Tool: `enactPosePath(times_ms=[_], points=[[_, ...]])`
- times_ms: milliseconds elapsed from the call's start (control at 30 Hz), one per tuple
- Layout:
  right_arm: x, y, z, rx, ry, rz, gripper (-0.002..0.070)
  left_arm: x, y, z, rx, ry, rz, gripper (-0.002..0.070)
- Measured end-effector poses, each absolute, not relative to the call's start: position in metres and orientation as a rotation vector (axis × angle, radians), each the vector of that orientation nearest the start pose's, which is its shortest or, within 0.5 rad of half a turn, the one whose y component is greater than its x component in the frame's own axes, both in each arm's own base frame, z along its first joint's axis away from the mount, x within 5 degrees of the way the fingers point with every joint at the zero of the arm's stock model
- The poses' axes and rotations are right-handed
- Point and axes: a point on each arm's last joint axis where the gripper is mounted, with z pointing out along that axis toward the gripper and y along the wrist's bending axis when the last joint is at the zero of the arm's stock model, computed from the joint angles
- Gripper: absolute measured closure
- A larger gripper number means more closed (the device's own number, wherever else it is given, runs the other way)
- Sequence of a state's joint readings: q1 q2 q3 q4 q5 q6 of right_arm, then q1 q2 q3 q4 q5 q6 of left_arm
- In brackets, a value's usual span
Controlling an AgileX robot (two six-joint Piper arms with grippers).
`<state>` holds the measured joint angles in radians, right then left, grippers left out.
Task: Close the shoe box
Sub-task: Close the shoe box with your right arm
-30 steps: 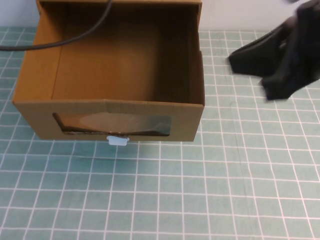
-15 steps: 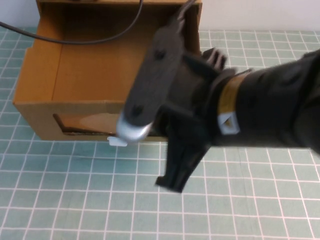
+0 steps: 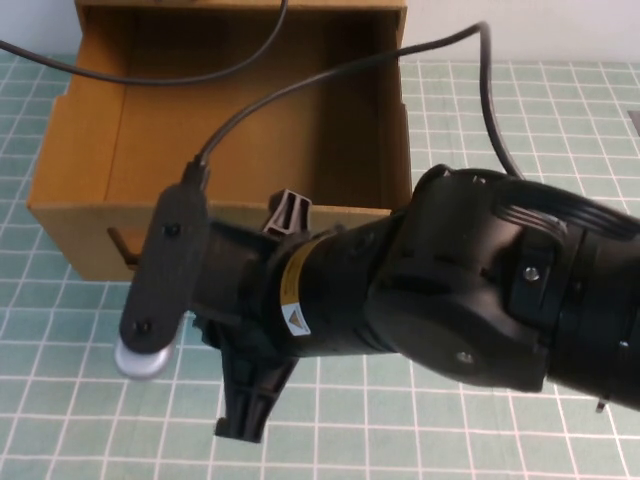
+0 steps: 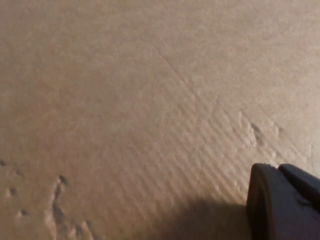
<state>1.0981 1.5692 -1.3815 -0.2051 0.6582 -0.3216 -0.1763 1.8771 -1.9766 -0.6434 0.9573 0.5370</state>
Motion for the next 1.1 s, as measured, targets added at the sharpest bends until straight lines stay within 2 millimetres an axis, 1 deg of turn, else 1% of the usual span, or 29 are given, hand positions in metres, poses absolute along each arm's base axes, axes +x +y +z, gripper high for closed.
enactPosePath(times_ms=[100, 167, 267, 367, 400, 433, 500, 533, 700, 767, 867, 1000, 1100], points=[[0.17, 0.313, 0.341, -1.737, 1.526, 0.081, 0.069, 0.412, -0.119, 0.4, 0.61, 2.114, -0.6, 0.068], [0.167, 0.314, 0.341, -1.785, 1.468, 0.032, 0.069, 0.412, -0.119, 0.4, 0.611, 2.116, -0.604, 0.068], [0.157, 0.321, 0.342, -1.782, 1.413, -0.012, 0.069, 0.411, -0.12, 0.4, 0.614, 2.12, -0.611, 0.068], [0.146, 0.329, 0.339, -1.693, 1.366, -0.059, 0.069, 0.411, -0.12, 0.4, 0.613, 2.119, -0.613, 0.068], [0.141, 0.331, 0.335, -1.658, 1.373, -0.062, 0.069, 0.411, -0.12, 0.4, 0.614, 2.12, -0.613, 0.068], [0.139, 0.332, 0.331, -1.631, 1.336, -0.121, 0.069, 0.411, -0.12, 0.4, 0.614, 2.12, -0.613, 0.068], [0.133, 0.334, 0.319, -1.583, 1.315, -0.169, 0.069, 0.411, -0.12, 0.4, 0.614, 2.12, -0.613, 0.068], [0.131, 0.334, 0.311, -1.572, 1.267, -0.214, 0.069, 0.411, -0.12, 0.4, 0.615, 2.12, -0.613, 0.068], [0.127, 0.336, 0.287, -1.536, 1.229, -0.178, 0.069, 0.411, -0.12, 0.399, 0.615, 2.121, -0.615, 0.068], [0.129, 0.339, 0.278, -1.543, 1.226, -0.196, 0.069, 0.411, -0.12, 0.399, 0.615, 2.121, -0.615, 0.068], [0.135, 0.344, 0.265, -1.527, 1.23, -0.27, 0.069, 0.411, -0.12, 0.399, 0.615, 2.121, -0.615, 0.068], [0.149, 0.347, 0.245, -1.525, 1.279, -0.327, 0.069, 0.411, -0.12, 0.4, 0.616, 2.12, -0.616, 0.068], [0.165, 0.344, 0.236, -1.504, 1.326, -0.376, 0.069, 0.411, -0.12, 0.4, 0.616, 2.12, -0.616, 0.068]])
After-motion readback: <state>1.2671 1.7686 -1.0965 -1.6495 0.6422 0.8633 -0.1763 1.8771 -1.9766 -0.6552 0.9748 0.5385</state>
